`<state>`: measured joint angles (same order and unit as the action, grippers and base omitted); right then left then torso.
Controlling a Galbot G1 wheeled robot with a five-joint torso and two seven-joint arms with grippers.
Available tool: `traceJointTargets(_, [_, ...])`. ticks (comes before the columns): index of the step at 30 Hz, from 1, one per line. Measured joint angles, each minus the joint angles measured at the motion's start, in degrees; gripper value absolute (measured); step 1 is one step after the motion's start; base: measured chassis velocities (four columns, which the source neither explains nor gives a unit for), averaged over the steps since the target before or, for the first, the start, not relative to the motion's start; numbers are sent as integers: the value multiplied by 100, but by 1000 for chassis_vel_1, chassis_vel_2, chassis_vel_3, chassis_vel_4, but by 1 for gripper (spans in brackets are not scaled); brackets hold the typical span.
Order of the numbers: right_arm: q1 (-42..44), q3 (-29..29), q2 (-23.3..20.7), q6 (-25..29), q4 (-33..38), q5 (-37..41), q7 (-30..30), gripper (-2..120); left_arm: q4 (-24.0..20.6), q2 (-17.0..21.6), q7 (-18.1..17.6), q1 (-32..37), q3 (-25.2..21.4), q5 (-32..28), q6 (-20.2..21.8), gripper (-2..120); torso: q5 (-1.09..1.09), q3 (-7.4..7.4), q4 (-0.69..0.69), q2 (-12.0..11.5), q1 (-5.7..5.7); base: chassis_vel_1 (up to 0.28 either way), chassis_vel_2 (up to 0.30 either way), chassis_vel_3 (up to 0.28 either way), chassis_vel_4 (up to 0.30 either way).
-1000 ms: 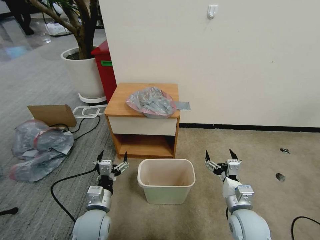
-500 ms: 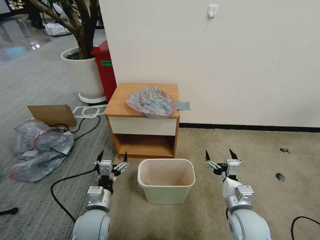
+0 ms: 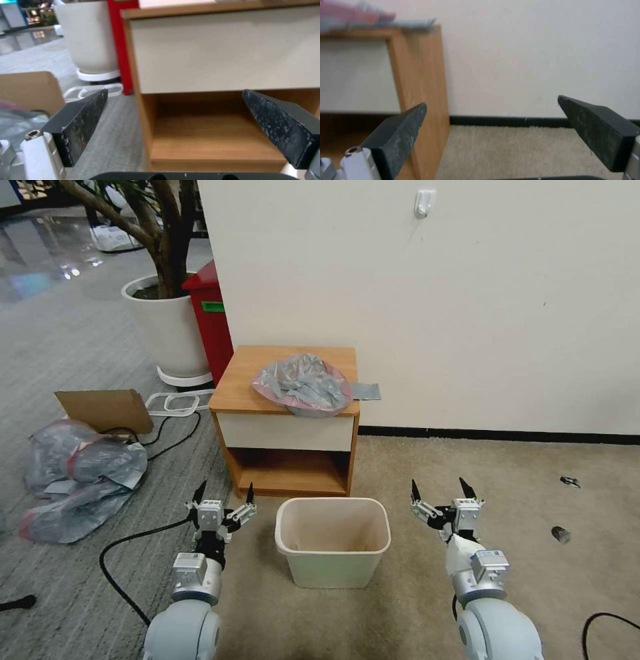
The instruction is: Pick up the garbage bag from the table and place it over the trash can.
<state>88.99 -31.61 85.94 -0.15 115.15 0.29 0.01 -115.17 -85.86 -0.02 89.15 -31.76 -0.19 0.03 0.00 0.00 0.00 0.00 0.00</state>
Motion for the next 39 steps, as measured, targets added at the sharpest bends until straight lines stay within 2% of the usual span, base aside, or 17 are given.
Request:
traceJointTargets(3, [25,-15,-1,-26,76,46,11,100,-82,17,-6,52,-33,-50,28,100,0,0,-1,0,0,0,0,0,0])
traceJointTargets(4, [130,-104,-14,-127,395,236,83,100,-216,44,-27,146,-98,-104,56,100,6,0,2,0,0,0,0,0,0])
traceJointTargets(5, [218,-159,-19,-214,647,394,134,100,-161,30,-22,122,-52,-84,51,100,-5,0,0,0,1,0,0,0,0])
traceJointTargets(6, [312,-241,-32,-305,929,565,202,100,-236,48,-27,168,-91,-129,71,100,-6,0,-2,0,0,0,0,0,0])
traceJointTargets(7, [442,-331,-45,-435,1280,789,277,100,-505,113,-62,343,-227,-291,165,100,2,0,-2,0,0,0,0,0,0])
traceJointTargets(9, [474,-357,-49,-466,1377,847,295,100,-601,137,-75,406,-274,-352,204,100,0,0,-1,0,0,0,0,0,0])
traceJointTargets(11, [629,-472,-65,-622,1825,1125,393,100,-944,218,-124,636,-446,-544,322,100,5,-1,3,0,0,0,0,0,0])
traceJointTargets(14, [807,-608,-88,-797,2349,1448,504,100,-1040,233,-125,715,-462,-584,347,100,-5,-1,0,0,0,0,0,0,0])
traceJointTargets(16, [859,-642,-92,-848,2498,1542,533,100,-1106,249,-128,756,-485,-617,362,100,1,0,-2,0,0,0,0,0,0])
traceJointTargets(18, [1003,-565,-114,-1092,2828,1807,620,100,-1435,340,-168,967,-650,-795,468,100,-4,-1,-1,1,0,0,0,0,0])
traceJointTargets(19, [1003,-565,-114,-1092,2828,1807,620,100,-1435,340,-168,967,-650,-795,468,100,-4,-1,-1,1,0,0,0,0,0])
traceJointTargets(20, [1025,-480,-127,-1153,2847,1858,644,100,-1652,405,-198,1104,-765,-914,544,100,3,0,-1,0,0,0,0,0,0])
traceJointTargets(21, [1015,-429,-137,-1158,2817,1871,647,100,-1892,473,-228,1252,-885,-1050,618,100,-3,-1,1,0,0,0,0,0,0])
traceJointTargets(22, [1015,-429,-137,-1158,2817,1871,647,100,-1892,473,-228,1252,-885,-1050,618,100,-3,-1,1,0,0,0,0,0,0])
traceJointTargets(29, [871,-322,-150,-1136,2513,1962,660,100,-2824,771,-351,1895,-1407,-1618,955,100,2,-1,0,0,0,0,0,0,0])
traceJointTargets(33, [791,-322,-173,-1109,2425,2166,666,100,-2863,852,-389,2077,-1549,-1774,1056,100,0,0,0,0,0,0,0,0,0])
traceJointTargets(39, [325,-263,-317,-1109,1999,3543,728,100,-2865,885,-397,2111,-1579,-1838,1075,100,0,0,-1,0,0,0,0,0,0])
